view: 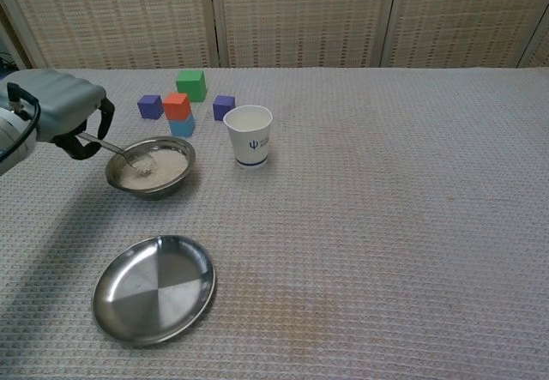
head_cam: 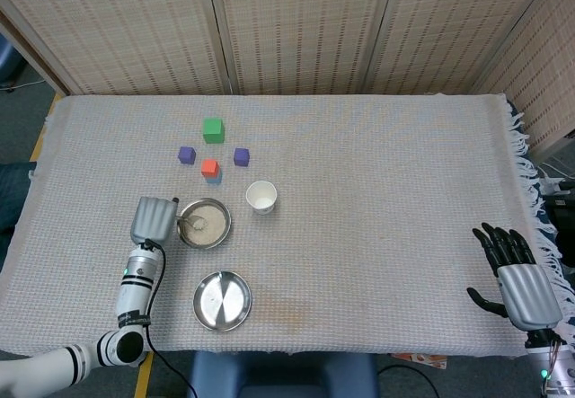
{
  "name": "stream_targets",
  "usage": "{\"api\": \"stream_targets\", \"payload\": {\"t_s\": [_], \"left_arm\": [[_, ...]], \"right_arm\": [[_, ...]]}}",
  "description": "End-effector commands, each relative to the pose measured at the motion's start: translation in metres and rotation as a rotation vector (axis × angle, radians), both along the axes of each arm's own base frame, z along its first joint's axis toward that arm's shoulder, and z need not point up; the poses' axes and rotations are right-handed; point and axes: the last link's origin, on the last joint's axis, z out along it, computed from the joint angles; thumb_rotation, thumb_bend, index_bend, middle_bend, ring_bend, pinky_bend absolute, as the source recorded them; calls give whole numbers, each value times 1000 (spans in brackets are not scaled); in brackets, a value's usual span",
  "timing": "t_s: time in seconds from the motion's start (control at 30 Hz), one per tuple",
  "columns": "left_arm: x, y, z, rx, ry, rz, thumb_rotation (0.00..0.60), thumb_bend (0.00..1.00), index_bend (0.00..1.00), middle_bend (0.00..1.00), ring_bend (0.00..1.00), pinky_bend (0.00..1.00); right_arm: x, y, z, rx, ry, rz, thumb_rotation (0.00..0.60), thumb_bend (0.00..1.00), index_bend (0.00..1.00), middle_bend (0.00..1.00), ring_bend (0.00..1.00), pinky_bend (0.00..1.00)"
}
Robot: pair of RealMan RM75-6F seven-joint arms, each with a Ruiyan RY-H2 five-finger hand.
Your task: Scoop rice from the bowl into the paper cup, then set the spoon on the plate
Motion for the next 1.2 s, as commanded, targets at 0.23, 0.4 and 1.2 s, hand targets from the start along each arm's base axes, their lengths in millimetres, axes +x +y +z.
{"api": "stream_targets", "payload": {"t_s": [0.23,0.4,1.2], "left_arm": [[0,9,18,-56,-156,92,600,400,807,1000,1000,1000],[1,13,21,-99,-229,147,600,399,807,1000,1000,1000],[79,45,29,-124,-400,118,600,398,807,1000,1000,1000]], "right_arm": [[0,0,-1,6,1,0,600,128,0,0,0,0],[0,0,-2,11,1,1,600,128,0,0,0,0],[0,1,2,9,-11,5,600,128,0,0,0,0]]}}
